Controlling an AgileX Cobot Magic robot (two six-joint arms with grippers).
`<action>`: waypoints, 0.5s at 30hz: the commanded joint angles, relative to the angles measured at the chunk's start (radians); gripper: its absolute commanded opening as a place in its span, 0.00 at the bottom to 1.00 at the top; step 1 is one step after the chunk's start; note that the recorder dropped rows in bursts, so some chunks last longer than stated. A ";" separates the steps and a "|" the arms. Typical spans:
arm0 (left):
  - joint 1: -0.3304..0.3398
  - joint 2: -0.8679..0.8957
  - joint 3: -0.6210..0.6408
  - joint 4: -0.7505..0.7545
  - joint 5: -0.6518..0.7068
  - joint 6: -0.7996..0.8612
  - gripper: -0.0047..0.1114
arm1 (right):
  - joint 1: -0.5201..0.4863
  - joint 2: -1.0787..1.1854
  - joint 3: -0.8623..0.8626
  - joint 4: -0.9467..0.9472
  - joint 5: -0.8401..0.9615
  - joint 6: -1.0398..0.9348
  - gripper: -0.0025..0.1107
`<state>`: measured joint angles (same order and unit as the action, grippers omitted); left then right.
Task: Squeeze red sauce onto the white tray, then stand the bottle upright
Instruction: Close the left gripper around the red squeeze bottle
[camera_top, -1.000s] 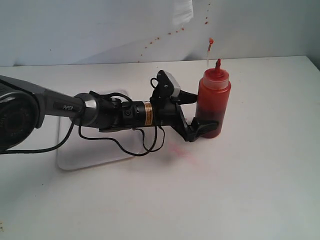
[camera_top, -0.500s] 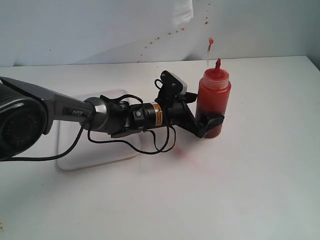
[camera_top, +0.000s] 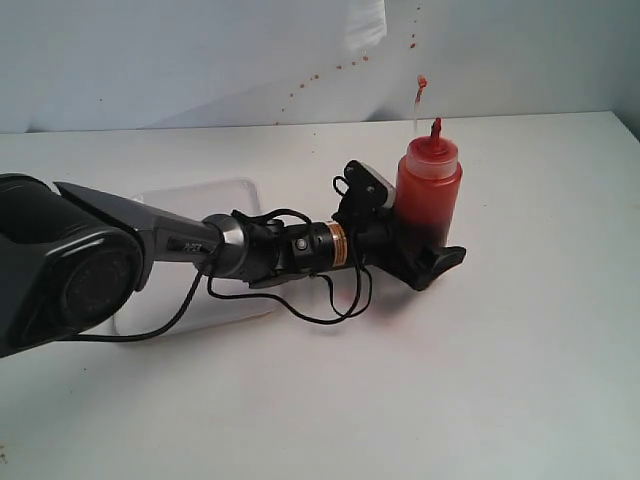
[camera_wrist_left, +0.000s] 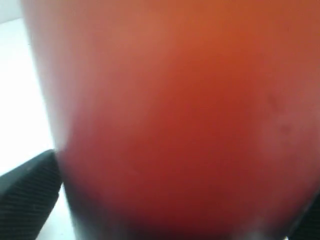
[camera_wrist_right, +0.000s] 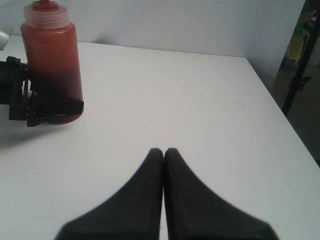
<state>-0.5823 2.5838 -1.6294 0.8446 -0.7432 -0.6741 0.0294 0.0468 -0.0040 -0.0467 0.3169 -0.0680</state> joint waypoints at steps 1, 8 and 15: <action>-0.003 0.005 -0.017 -0.047 0.035 0.003 0.87 | -0.008 -0.007 0.004 0.006 -0.006 -0.003 0.02; -0.003 0.005 -0.017 0.086 0.036 0.005 0.05 | -0.008 -0.007 0.004 0.006 -0.006 -0.003 0.02; 0.009 -0.060 -0.017 0.141 0.027 0.004 0.04 | -0.008 -0.007 0.004 0.006 -0.006 -0.003 0.02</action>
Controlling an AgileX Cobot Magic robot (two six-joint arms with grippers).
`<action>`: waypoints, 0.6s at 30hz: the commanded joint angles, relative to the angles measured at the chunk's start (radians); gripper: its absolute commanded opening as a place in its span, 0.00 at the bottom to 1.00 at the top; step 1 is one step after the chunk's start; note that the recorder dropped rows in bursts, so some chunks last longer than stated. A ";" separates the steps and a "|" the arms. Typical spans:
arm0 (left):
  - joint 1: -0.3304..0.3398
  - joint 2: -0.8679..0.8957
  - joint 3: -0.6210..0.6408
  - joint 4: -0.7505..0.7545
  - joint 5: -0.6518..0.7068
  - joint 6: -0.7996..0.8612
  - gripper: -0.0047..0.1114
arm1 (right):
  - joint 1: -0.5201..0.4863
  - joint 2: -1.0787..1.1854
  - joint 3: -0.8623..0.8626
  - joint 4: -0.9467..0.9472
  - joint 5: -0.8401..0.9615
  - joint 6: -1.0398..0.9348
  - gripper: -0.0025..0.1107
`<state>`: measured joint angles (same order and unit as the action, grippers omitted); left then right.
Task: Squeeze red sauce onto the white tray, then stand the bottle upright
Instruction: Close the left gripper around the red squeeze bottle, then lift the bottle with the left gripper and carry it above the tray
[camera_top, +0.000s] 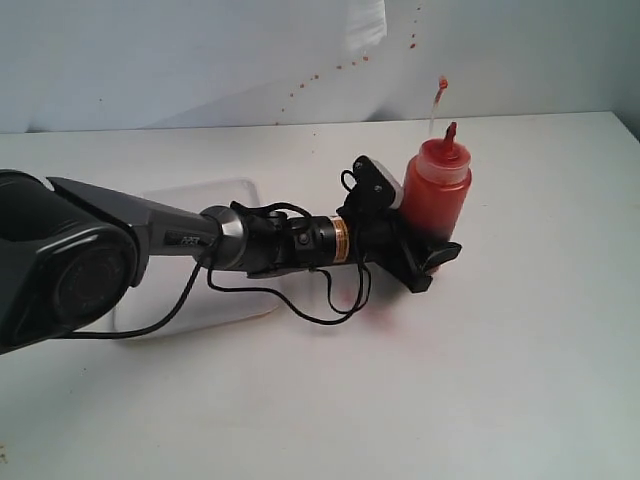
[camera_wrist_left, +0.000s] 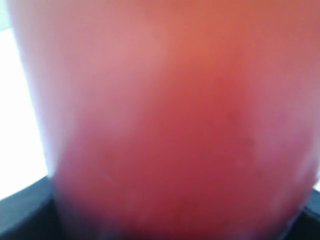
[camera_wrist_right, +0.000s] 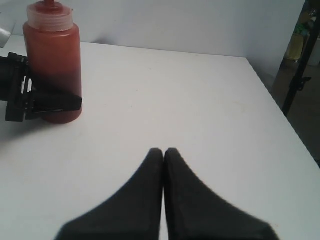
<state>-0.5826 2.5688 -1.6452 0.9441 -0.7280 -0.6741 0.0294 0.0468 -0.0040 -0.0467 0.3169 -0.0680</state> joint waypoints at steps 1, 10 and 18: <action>0.014 -0.056 -0.001 0.063 0.012 0.001 0.04 | -0.008 -0.007 0.004 0.006 -0.006 -0.003 0.02; 0.058 -0.172 0.002 0.279 0.014 -0.120 0.04 | -0.008 -0.007 0.004 0.006 -0.006 -0.003 0.02; 0.105 -0.325 0.051 0.631 0.030 -0.349 0.04 | -0.008 -0.007 0.004 0.006 -0.006 -0.003 0.02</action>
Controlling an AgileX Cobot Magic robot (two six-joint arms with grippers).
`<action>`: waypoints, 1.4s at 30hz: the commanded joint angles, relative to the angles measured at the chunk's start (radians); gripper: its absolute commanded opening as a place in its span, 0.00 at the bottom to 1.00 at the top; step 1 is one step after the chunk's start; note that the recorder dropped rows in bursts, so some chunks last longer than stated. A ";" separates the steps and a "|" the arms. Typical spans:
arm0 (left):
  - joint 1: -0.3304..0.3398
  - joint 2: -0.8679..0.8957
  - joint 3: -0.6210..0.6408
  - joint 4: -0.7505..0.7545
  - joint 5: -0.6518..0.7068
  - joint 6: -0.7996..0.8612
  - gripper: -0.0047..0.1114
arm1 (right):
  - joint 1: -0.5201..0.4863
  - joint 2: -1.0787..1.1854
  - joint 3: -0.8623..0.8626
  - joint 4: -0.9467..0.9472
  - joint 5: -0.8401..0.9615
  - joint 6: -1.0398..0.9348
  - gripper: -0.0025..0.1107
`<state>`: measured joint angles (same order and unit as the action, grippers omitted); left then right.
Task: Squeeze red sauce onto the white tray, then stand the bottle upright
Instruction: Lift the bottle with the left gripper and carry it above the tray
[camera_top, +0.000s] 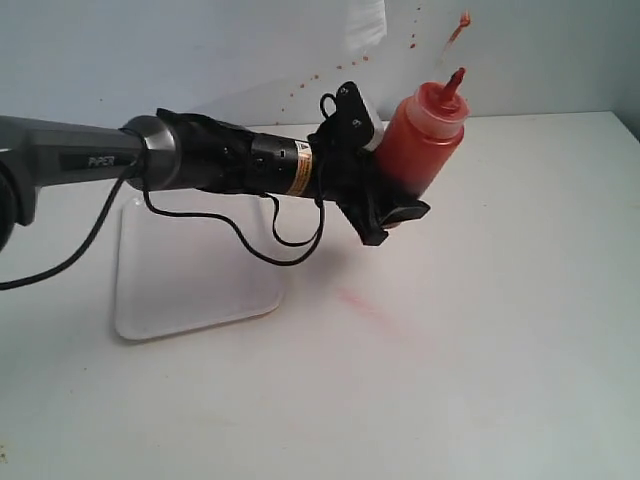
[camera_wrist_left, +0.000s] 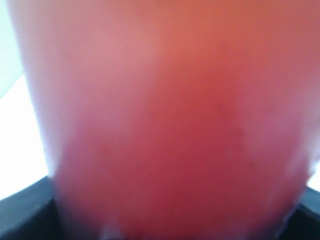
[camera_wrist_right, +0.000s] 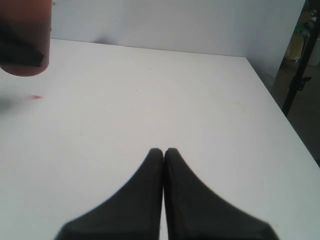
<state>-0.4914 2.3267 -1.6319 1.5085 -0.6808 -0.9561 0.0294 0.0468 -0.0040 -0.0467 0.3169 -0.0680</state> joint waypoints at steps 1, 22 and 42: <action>0.016 -0.104 0.054 0.077 -0.018 -0.067 0.04 | -0.008 -0.007 0.004 0.006 -0.006 -0.003 0.02; 0.333 -0.679 0.620 0.212 0.353 -0.035 0.04 | -0.008 -0.007 0.004 0.006 -0.006 -0.003 0.02; 0.342 -0.765 0.689 0.236 0.472 -0.028 0.04 | -0.008 -0.007 0.004 0.006 -0.006 -0.003 0.02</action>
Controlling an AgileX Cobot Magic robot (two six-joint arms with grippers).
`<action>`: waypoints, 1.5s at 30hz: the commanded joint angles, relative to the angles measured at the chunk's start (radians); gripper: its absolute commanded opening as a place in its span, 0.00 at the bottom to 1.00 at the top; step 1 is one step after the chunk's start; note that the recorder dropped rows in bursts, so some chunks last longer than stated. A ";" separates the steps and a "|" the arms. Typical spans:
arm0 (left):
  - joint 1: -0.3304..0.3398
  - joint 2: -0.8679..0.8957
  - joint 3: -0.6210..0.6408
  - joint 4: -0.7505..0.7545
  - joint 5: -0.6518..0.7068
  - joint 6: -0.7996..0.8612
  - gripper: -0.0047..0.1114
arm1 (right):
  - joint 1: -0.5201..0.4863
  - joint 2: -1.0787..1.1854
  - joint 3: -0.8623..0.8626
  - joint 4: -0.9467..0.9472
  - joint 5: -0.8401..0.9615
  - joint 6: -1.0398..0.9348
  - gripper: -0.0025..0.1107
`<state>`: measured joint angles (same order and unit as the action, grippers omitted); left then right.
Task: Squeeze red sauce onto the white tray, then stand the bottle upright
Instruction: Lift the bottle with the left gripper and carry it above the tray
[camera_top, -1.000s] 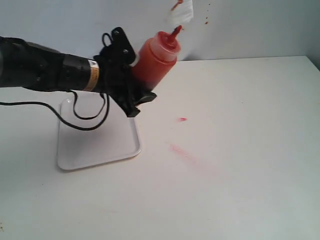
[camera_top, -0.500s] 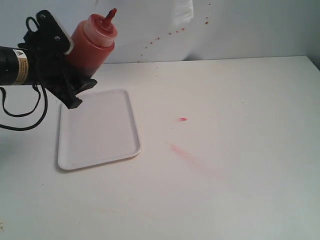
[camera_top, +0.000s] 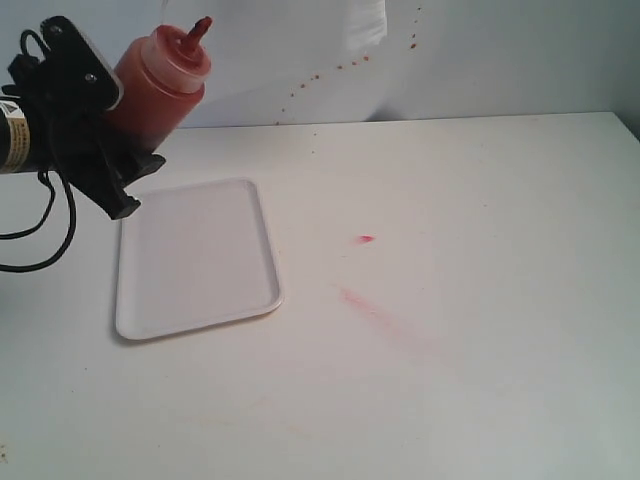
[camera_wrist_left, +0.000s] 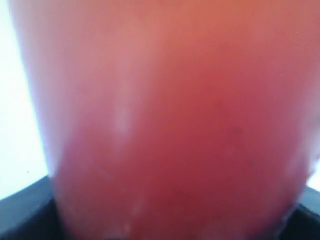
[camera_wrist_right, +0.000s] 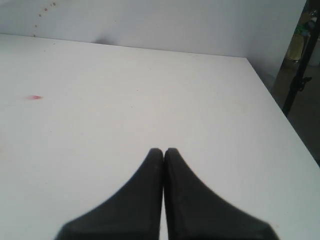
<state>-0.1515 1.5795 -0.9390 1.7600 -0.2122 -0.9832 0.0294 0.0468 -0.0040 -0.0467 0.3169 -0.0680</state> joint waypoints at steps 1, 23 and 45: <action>0.002 -0.017 -0.004 -0.016 0.003 0.001 0.04 | -0.008 -0.007 0.004 0.006 -0.006 -0.003 0.02; 0.002 -0.017 -0.004 -0.016 0.010 0.139 0.04 | -0.008 -0.007 0.004 -0.076 -0.141 -0.031 0.02; 0.002 -0.017 -0.008 -0.016 0.012 0.404 0.04 | -0.008 -0.005 -0.018 -0.163 -0.780 0.787 0.02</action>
<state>-0.1515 1.5795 -0.9372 1.7614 -0.2143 -0.6643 0.0294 0.0463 -0.0040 -0.1290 -0.4638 0.5318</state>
